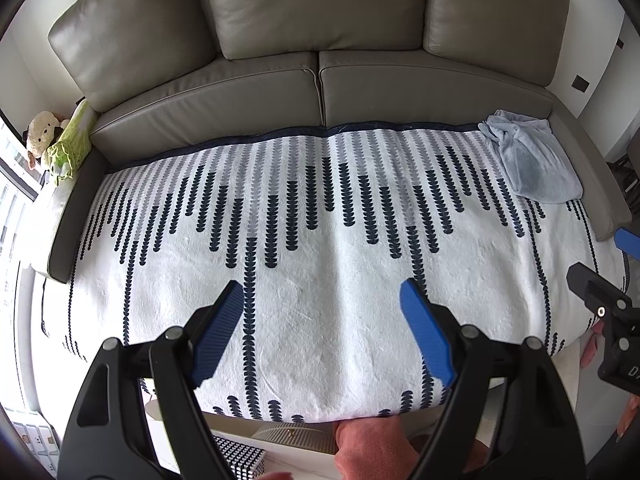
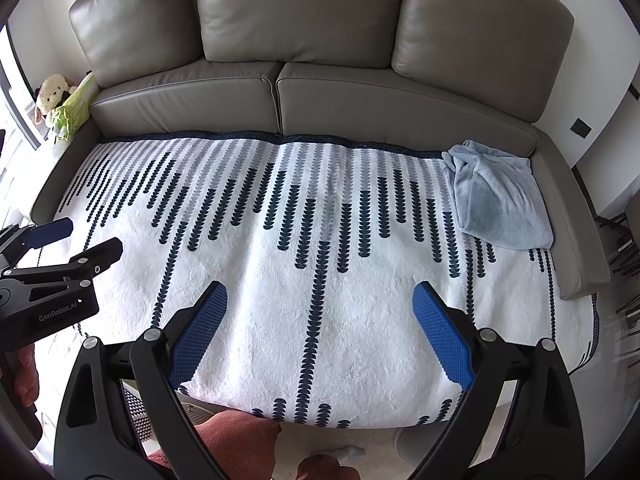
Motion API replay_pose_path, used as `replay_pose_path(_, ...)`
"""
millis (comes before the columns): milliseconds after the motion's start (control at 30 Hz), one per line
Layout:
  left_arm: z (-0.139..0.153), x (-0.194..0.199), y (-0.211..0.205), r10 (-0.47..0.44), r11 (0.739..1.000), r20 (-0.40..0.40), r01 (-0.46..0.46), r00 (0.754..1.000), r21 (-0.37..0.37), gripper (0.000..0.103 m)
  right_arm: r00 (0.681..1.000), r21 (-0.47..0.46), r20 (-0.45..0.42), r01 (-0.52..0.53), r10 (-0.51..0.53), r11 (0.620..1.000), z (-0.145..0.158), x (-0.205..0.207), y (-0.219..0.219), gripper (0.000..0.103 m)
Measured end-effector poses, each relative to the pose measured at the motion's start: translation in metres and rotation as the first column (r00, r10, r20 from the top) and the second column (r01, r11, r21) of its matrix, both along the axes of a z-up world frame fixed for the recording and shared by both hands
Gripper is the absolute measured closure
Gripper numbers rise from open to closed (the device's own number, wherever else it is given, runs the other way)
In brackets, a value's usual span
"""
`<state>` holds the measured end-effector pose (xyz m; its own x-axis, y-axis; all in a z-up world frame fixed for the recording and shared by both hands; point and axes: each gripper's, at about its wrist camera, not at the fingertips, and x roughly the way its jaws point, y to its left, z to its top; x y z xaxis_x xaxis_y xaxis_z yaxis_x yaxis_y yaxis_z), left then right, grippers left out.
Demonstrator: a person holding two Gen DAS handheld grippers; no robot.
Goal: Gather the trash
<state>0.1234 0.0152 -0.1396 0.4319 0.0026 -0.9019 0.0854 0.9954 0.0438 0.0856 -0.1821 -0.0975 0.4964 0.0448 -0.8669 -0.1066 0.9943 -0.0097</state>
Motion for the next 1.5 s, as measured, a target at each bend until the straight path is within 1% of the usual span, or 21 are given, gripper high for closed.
replay_pose_path(433,-0.0001,0.0009,-0.0001,-0.004,1.000,-0.001,0.004,1.000,-0.003,0.023,1.000,-0.002,0.001,-0.002,0.002,1.000,-0.0006,-0.0011,-0.0001,0.012)
replay_pose_path(567,0.0002,0.0005,-0.0029,-0.012,1.000,0.004,0.012,1.000,0.000,0.023,1.000,-0.011,0.013,-0.010,0.010,1.000,0.0025,0.0019,0.0007,0.012)
replay_pose_path(633,-0.0008,-0.0004,-0.0040,-0.014,1.000,0.000,0.014,1.000,0.000,0.020,1.000,-0.012,0.014,-0.012,0.012,1.000,0.0027,0.0030,0.0009,0.012)
replay_pose_path(867,-0.0009,0.0013,-0.0025,-0.018,1.000,-0.007,0.018,1.000,-0.014,0.017,1.000,-0.014,0.013,-0.012,0.013,1.000,0.0018,0.0037,0.0008,0.012)
replay_pose_path(1033,-0.0016,0.0027,-0.0010,-0.011,0.999,-0.027,0.010,1.000,-0.049,0.013,1.000,-0.012,0.015,-0.015,0.015,1.000,0.0006,0.0021,0.0009,0.012)
replay_pose_path(1100,-0.0018,0.0036,-0.0008,0.000,0.999,-0.034,-0.001,0.999,-0.037,0.012,1.000,-0.009,0.016,-0.016,0.016,1.000,0.0007,0.0021,0.0010,0.012)
replay_pose_path(1233,-0.0029,0.0044,-0.0019,0.022,0.999,-0.036,-0.021,0.999,0.024,0.011,1.000,-0.006,0.020,-0.017,0.017,1.000,0.0002,0.0030,0.0014,0.012)
replay_pose_path(1367,0.0021,0.0013,-0.0035,0.008,0.997,0.010,-0.008,1.000,0.074,0.011,0.999,-0.015,0.027,-0.018,0.018,1.000,-0.0007,0.0034,0.0008,0.012)
replay_pose_path(1500,0.0067,0.0004,-0.0071,-0.012,0.998,0.021,0.011,1.000,0.067,0.011,0.999,-0.024,0.033,-0.021,0.022,0.999,-0.0009,0.0023,0.0015,0.012)
